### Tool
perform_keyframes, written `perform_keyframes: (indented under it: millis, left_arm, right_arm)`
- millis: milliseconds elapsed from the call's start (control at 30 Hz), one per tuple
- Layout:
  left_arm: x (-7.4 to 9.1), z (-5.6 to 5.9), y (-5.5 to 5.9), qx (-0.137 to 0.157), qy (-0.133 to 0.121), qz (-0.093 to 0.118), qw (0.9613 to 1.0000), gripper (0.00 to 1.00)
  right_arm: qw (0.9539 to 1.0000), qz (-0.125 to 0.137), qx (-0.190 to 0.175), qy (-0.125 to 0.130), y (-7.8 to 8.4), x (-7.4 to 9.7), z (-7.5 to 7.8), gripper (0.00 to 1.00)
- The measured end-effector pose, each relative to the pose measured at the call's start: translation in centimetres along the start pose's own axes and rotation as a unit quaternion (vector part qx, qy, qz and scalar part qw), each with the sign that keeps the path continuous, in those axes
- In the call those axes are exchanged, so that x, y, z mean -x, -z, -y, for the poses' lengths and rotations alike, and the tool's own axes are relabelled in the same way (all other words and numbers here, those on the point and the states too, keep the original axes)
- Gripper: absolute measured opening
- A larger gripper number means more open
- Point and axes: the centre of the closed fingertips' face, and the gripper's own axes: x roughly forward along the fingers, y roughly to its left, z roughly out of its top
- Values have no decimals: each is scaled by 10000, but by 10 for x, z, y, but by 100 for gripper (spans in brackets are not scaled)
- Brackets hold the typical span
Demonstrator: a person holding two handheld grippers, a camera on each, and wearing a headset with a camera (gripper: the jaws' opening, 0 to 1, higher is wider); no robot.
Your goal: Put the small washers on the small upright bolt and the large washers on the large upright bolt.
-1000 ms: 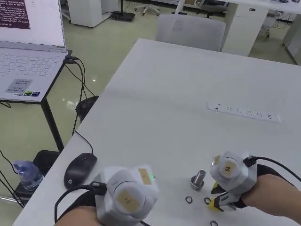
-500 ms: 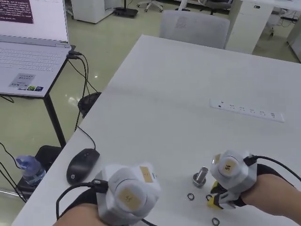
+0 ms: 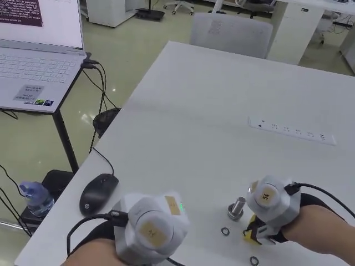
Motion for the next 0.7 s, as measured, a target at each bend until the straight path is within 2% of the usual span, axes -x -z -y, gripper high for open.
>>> perform_keyframes:
  millis: [233,700]
  left_arm:
    - [1,1,0,5,7,-22,10000,80]
    - [0,2,-2,-39,16,-32,10000,79]
  right_arm:
    - [9999,-125,62,19,0,0,0,13]
    - [9999,-90,-44,13,2,3,-1,12]
